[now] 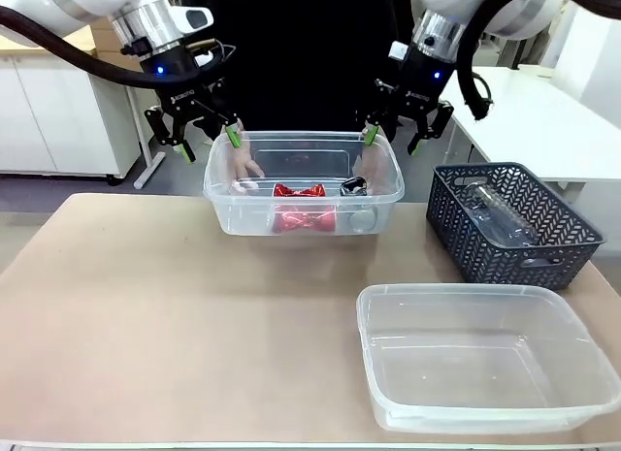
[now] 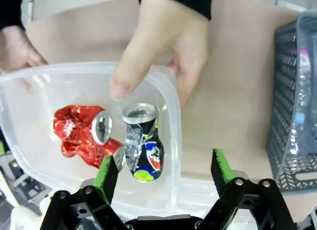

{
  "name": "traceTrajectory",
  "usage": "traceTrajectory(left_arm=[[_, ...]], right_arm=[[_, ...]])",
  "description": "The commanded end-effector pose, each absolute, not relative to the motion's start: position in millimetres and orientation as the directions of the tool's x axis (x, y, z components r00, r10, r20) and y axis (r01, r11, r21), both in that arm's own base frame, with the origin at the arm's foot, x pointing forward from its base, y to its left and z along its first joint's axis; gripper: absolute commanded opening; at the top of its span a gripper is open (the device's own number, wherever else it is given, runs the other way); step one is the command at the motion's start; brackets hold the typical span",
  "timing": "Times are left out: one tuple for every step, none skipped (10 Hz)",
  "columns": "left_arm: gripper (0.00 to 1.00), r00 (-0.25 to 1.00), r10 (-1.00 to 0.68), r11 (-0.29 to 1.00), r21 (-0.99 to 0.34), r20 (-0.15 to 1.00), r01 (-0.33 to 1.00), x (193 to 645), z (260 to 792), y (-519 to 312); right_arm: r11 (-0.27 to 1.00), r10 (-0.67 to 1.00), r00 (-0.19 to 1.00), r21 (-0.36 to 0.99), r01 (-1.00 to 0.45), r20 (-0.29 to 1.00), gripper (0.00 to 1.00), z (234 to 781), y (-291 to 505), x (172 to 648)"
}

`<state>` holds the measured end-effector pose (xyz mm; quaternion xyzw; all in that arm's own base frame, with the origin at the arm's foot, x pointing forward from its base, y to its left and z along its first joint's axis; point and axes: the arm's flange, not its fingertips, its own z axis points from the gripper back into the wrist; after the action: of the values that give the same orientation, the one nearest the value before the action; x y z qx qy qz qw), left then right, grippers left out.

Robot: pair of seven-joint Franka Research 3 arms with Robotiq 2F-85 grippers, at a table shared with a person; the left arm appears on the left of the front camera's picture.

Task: Sort the waste into each basket.
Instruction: Release the Organizing box you were holding.

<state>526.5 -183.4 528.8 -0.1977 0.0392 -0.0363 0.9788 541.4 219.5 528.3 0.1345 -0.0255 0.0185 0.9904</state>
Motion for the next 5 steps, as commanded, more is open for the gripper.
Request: traceTrajectory(left_arm=[[1.0,0.997,-0.056,0.93,-0.367,-0.047,0.035,513.5,521.6,-180.2],[1.0,0.997,-0.054,0.927,-0.374,-0.05,0.032,515.1,520.5,-180.8],[1.0,0.995,-0.082,0.921,-0.387,-0.061,0.052,522.3,526.9,-182.1],[1.0,0.995,-0.082,0.921,-0.387,-0.061,0.052,522.3,526.9,-182.1],[1.0,0.995,-0.082,0.921,-0.387,-0.061,0.052,522.3,526.9,-182.1]], right_arm=[[0.953,0.065,0.996,0.293,-0.08,0.06,1.0,522.9,209.5,532.3],[0.954,0.07,0.997,0.29,-0.08,0.043,1.0,521.7,210.9,534.0],[0.963,0.037,0.998,0.266,-0.05,0.053,1.0,526.4,218.6,539.3],[0.963,0.037,0.998,0.266,-0.05,0.053,1.0,526.4,218.6,539.3],[0.963,0.037,0.998,0.266,-0.05,0.053,1.0,526.4,218.6,539.3]])
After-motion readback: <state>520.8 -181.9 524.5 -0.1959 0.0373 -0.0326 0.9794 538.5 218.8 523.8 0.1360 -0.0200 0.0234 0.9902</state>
